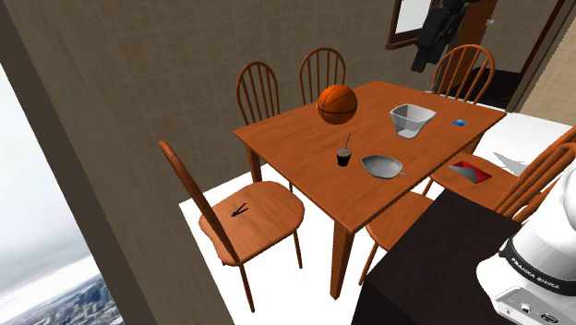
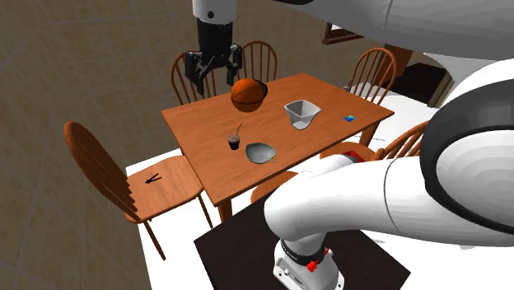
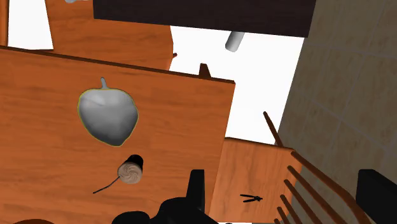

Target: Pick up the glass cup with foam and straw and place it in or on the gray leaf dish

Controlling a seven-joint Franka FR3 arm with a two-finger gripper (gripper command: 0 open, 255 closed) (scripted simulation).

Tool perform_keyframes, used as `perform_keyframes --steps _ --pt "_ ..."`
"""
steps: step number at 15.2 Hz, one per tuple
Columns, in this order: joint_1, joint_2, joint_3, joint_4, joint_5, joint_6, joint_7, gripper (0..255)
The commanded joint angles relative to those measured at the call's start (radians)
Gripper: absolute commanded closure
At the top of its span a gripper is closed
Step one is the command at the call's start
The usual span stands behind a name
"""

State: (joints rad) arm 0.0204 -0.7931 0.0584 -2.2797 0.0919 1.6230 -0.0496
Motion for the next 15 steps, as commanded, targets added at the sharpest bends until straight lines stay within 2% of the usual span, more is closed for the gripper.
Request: perform_keyframes --steps 1,8,15 --pt "0.0 0.0 0.0 0.0 0.0 0.0 0.0 0" --pt "-0.021 0.116 -0.07 -0.103 -0.029 0.207 -0.102 0" --pt "-0.036 0.298 -0.141 -0.139 -0.039 0.413 -0.206 0"
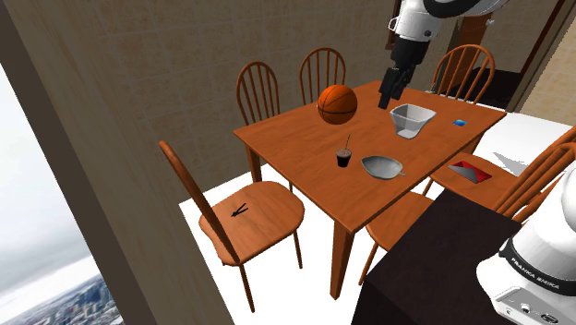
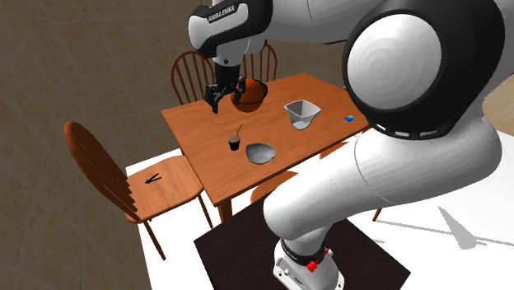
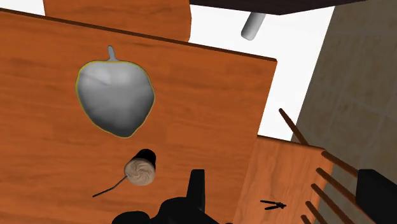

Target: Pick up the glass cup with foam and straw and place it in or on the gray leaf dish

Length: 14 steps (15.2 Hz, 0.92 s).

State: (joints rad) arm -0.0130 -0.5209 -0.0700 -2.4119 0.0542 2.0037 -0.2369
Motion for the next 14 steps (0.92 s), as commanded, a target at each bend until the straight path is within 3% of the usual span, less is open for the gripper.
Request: perform_keyframes --steps 1,8,14 --pt "-0.004 0.056 -0.022 -0.006 0.0 0.061 -0.034 0" --pt "-0.008 0.295 -0.089 0.038 0.033 0.24 -0.152 0" --pt "-0.015 0.522 -0.128 0.13 0.108 0.355 -0.273 0"
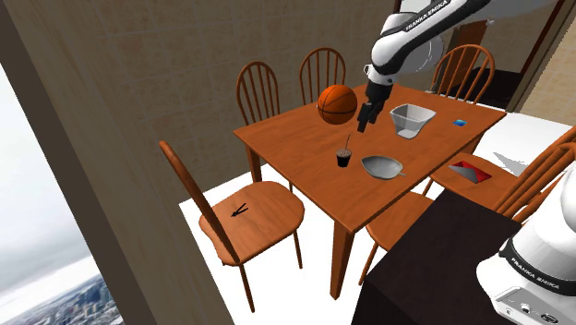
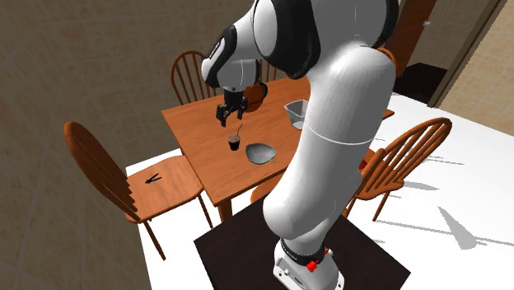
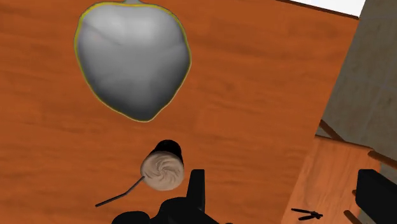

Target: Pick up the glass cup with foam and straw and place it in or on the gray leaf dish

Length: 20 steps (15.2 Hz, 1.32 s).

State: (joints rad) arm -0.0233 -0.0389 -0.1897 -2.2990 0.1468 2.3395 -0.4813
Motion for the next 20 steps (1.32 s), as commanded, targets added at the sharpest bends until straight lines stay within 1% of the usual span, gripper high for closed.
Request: perform_keyframes --steps 1,5,9,12,16,20 --pt "-0.008 0.079 -0.012 0.038 0.032 0.034 -0.05 0" --pt "-0.031 0.237 -0.013 0.132 0.097 0.08 -0.132 0" --pt "-0.066 0.394 0.0 0.247 0.153 0.106 -0.201 0" --pt "-0.096 0.512 0.015 0.347 0.183 0.115 -0.241 0" --pt "-0.136 0.671 0.035 0.5 0.207 0.111 -0.277 0" --pt "-0.14 0.714 0.046 0.512 0.218 0.142 -0.284 0"
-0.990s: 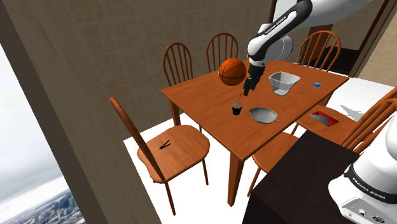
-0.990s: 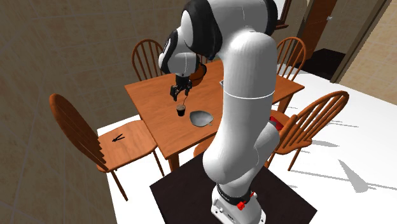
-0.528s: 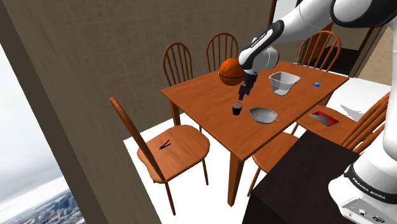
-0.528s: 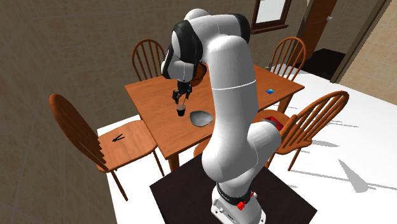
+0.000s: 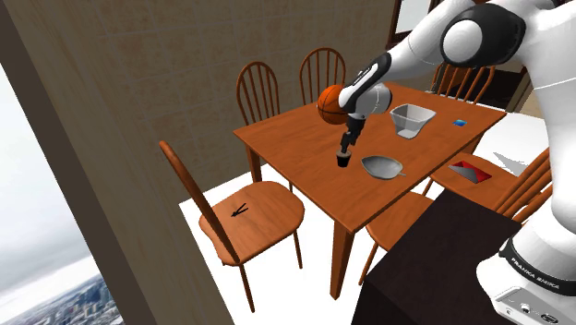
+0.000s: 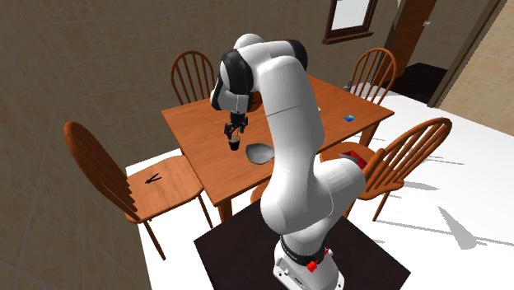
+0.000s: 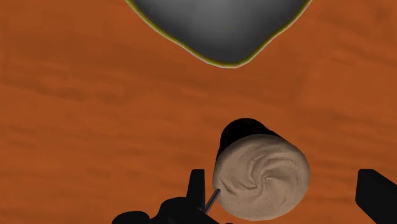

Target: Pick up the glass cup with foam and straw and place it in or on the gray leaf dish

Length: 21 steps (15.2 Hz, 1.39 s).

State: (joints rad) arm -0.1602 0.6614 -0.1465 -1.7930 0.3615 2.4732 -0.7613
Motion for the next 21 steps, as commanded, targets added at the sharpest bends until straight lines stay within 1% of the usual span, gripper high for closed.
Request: perform_keyframes --steps 1,4,12,13,21 --pt "-0.004 0.025 0.006 0.01 0.006 0.015 -0.005 0" --pt "-0.006 0.054 0.013 0.02 0.013 0.034 -0.009 0" --pt "-0.006 0.053 0.013 0.02 0.013 0.034 -0.009 0" --pt "-0.006 0.053 0.013 0.02 0.013 0.034 -0.009 255" --pt "-0.007 0.056 0.012 0.027 0.012 0.03 -0.009 255"
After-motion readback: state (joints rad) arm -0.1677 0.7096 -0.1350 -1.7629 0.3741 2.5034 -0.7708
